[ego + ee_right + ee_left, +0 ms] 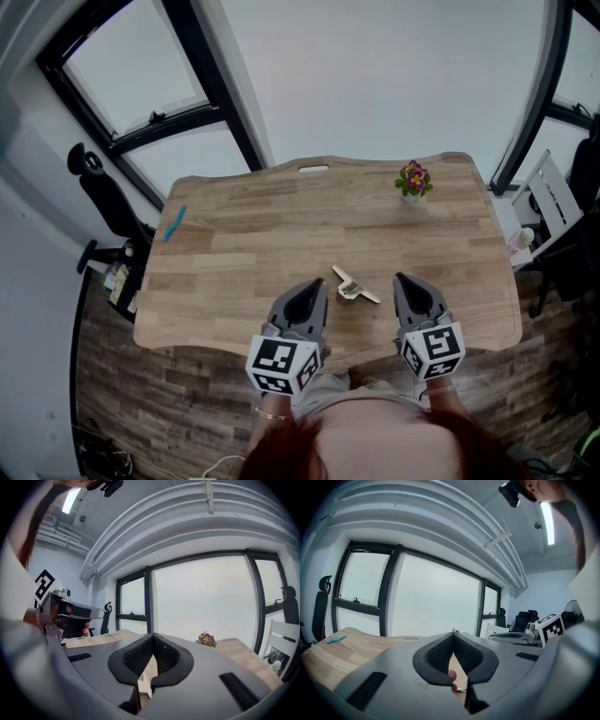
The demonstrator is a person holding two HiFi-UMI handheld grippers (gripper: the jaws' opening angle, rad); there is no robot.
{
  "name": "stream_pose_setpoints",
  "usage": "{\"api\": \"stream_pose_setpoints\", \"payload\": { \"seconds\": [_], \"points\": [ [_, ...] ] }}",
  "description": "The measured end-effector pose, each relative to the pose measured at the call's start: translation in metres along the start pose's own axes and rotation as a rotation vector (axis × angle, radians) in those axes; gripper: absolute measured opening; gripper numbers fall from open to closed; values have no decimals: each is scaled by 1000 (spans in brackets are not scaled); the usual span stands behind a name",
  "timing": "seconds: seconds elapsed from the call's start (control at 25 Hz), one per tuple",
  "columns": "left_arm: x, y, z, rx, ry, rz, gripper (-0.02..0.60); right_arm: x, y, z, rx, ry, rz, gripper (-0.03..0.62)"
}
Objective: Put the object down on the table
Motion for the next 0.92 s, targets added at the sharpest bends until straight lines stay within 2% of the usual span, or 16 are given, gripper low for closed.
{"api": "stream_pose_setpoints", "payload": {
  "seconds": [0.4,0.92],
  "points": [
    [8,-4,0,2,-16,17,2,6,0,2,44,-17,-18,-2],
    [20,-9,-2,2,-32,57,2,17,0,1,24,-30,-6,-2]
  ]
}}
Point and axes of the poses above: the fingertips, and each gripper's own axes: x forward along the fingers, y to its right, z out of its underside, the point moved 6 cm from there along -x, backward along the fingers, and after that the axes turned 12 degrees about -x, right-handed, at the moved point
